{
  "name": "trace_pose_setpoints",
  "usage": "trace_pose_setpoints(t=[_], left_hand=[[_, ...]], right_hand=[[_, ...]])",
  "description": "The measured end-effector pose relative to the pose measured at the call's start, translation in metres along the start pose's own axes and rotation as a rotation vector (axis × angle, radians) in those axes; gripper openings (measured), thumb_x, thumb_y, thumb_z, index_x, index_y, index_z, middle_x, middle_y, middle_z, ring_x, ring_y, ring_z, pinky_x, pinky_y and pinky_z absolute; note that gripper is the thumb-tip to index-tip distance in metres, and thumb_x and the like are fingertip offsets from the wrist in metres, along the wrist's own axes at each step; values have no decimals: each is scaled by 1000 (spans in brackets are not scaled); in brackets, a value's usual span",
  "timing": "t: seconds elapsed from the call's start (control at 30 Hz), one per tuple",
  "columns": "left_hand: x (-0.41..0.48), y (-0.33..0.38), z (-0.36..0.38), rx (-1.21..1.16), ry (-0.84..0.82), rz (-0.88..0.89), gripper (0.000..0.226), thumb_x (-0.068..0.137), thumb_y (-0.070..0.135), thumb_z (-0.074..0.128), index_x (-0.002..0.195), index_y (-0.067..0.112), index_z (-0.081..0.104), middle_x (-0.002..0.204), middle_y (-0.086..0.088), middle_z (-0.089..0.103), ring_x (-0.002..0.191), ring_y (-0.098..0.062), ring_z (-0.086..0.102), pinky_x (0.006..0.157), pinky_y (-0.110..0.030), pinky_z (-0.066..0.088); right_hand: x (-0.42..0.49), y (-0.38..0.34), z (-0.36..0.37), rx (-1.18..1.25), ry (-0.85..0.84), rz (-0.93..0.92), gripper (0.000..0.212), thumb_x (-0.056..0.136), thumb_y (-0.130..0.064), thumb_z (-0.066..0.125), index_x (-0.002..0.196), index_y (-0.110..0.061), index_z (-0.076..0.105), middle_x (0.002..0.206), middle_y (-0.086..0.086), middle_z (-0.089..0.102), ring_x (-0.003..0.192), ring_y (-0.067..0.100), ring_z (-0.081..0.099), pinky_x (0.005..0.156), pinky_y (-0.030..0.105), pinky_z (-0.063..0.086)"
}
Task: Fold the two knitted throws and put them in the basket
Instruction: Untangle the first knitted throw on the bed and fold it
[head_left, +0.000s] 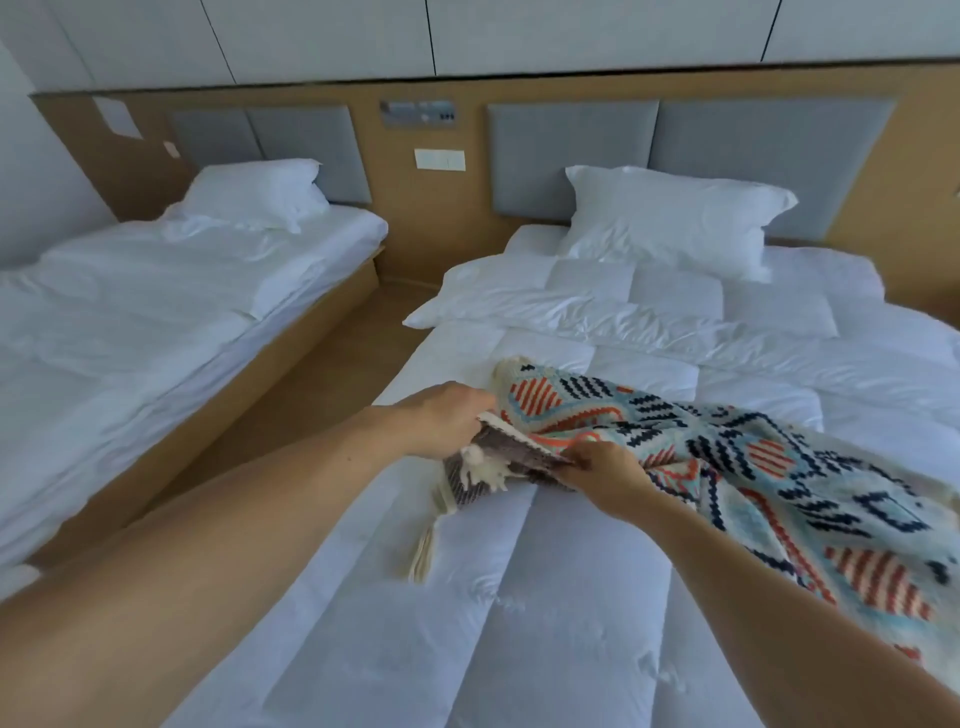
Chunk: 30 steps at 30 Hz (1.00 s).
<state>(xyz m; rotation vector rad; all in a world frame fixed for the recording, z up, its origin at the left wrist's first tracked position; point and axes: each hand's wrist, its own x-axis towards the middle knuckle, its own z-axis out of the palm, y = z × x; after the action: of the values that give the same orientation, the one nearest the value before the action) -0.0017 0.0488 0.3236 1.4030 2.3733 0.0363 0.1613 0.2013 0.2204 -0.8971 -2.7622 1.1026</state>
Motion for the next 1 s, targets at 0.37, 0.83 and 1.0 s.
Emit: trace_pose_setpoints(t=[0.37,0.83,1.0], left_hand=[[-36,-39,-50,-204,313,-33,25,98,12,36,101,9,61,98,-9,62,84,-25,58,67,-35,44],[-60,-46,-136,-519,727,89,26,99,11,36,104,8,61,98,-12,62,84,-28,59,69,-36,48],[-58,-52,-137,-523,556,-93,24,97,5,36,81,4,54,76,-12,50,64,-23,45,54,-29,33]], right_hand=[[-75,-77,-69,-28,302,-76,38,95,-45,56,86,-9,62,78,14,66,72,30,60,57,33,36],[-134,-44,-51,191,471,367,39,95,-37,59,67,-16,42,60,1,43,56,16,39,57,32,27],[-144,-99,-94,314,417,325,42,96,-44,55,82,-6,68,81,13,71,75,25,66,77,38,52]])
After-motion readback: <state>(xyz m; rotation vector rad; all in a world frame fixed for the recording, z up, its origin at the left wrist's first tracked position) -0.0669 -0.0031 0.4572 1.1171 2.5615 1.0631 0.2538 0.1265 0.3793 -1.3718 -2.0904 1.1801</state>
